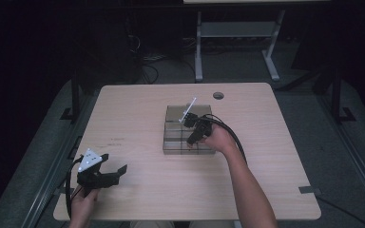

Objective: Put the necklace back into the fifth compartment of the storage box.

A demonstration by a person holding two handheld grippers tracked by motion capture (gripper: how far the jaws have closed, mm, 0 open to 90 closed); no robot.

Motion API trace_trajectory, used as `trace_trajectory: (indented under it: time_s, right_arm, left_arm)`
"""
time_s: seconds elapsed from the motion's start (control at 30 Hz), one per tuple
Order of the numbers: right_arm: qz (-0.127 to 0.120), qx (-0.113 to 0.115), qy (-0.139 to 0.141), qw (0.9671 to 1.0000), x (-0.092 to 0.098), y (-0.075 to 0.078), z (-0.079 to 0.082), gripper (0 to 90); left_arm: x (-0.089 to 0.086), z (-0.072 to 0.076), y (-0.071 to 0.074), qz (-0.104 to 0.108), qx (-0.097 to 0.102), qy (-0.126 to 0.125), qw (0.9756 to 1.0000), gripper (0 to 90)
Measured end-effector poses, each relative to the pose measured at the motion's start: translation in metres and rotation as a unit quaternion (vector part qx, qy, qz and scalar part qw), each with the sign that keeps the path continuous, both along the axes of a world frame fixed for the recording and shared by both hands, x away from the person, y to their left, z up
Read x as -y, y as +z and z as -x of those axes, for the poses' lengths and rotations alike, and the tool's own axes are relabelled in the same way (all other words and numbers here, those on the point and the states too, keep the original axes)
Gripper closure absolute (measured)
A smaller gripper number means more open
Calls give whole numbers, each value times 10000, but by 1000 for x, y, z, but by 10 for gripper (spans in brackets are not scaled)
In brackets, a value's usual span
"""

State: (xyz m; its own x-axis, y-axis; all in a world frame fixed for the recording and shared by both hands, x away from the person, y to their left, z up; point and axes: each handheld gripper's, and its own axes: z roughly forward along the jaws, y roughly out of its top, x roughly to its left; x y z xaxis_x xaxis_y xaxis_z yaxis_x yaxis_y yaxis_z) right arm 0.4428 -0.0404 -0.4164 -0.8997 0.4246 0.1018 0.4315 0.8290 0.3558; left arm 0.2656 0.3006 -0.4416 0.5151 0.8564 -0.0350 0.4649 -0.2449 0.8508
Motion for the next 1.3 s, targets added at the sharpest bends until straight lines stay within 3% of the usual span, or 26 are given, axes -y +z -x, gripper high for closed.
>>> trace_trajectory:
  time_s: [0.83,1.3]
  right_arm:
    - [-141,29,9,9999,15,16,10,742]
    - [-227,62,-49,9997,32,26,14,716]
  left_arm:
    - [1,1,1,-38,16,-43,10000,130]
    - [1,2,1,-26,8,-49,10000,130]
